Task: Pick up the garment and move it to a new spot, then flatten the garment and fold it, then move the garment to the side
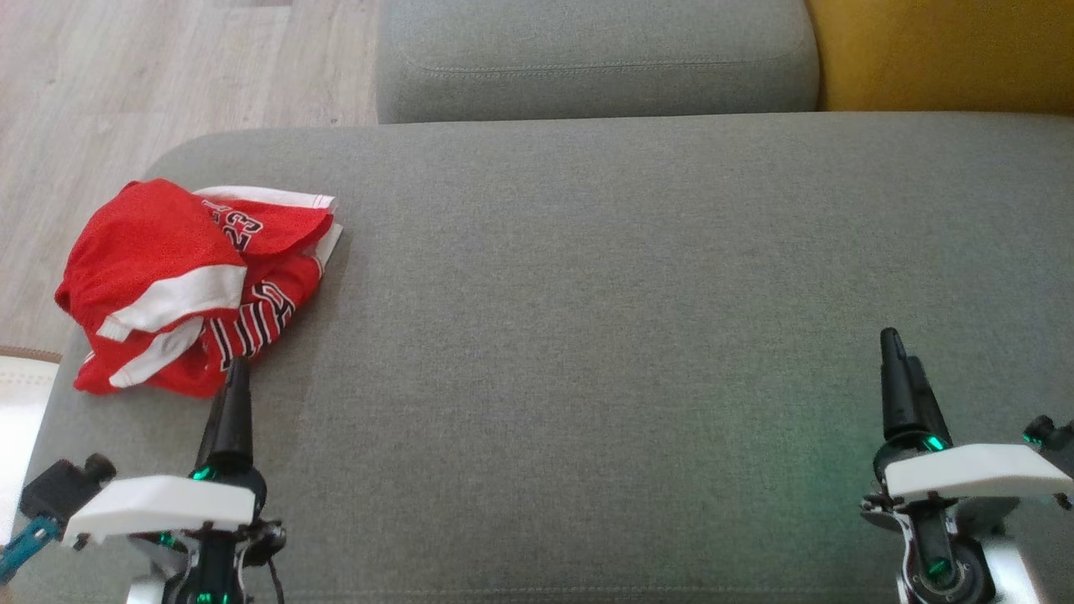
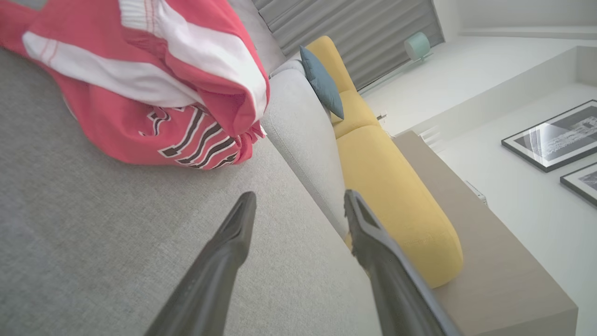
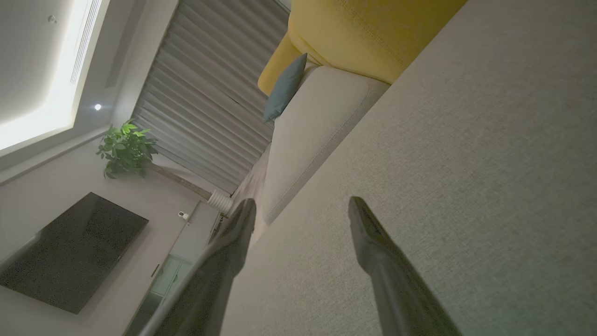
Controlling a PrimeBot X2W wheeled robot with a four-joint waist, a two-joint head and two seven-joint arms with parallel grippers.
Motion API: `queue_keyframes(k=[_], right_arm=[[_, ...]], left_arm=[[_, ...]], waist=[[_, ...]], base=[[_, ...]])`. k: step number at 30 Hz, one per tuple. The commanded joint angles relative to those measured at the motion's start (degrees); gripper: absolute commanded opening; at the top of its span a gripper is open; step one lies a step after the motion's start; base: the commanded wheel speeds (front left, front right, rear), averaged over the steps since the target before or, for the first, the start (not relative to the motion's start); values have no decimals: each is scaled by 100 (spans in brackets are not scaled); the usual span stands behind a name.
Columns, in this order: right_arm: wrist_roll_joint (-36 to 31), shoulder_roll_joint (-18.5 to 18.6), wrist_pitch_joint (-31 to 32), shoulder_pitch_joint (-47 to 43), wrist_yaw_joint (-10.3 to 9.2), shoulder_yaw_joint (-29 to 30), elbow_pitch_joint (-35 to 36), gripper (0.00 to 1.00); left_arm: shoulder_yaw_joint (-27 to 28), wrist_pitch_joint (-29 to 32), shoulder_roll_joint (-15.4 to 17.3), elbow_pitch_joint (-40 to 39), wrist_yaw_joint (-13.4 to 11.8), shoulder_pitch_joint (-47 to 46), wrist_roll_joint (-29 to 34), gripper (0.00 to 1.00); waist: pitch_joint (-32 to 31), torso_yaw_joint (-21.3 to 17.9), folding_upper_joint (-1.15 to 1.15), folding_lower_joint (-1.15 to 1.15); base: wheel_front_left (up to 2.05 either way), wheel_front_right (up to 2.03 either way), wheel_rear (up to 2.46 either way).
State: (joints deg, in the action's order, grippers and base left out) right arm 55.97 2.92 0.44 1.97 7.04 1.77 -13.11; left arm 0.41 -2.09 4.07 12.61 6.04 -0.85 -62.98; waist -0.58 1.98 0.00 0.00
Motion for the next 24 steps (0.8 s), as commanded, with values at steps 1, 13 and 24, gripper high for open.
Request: queue_keyframes(k=[1,13,24], right_arm=[[-287,128,-70,313,20,-103,259,100],[-1329,114,-156,276,24,-251,348,100],[-2111,71,-225,213,27,-278,399,100]], left_arm=[[24,-73,158,-252,-18,-358,263,100],[-85,-273,241,-380,-81,-304,1256,100],[-164,-441,310,-494,-83,-239,2004,100]], waist=[[-1,10,0,0],[-19,60,0,0],[-34,99,0,0]], base=[[0,0,0],[0,0,0],[0,0,0]])
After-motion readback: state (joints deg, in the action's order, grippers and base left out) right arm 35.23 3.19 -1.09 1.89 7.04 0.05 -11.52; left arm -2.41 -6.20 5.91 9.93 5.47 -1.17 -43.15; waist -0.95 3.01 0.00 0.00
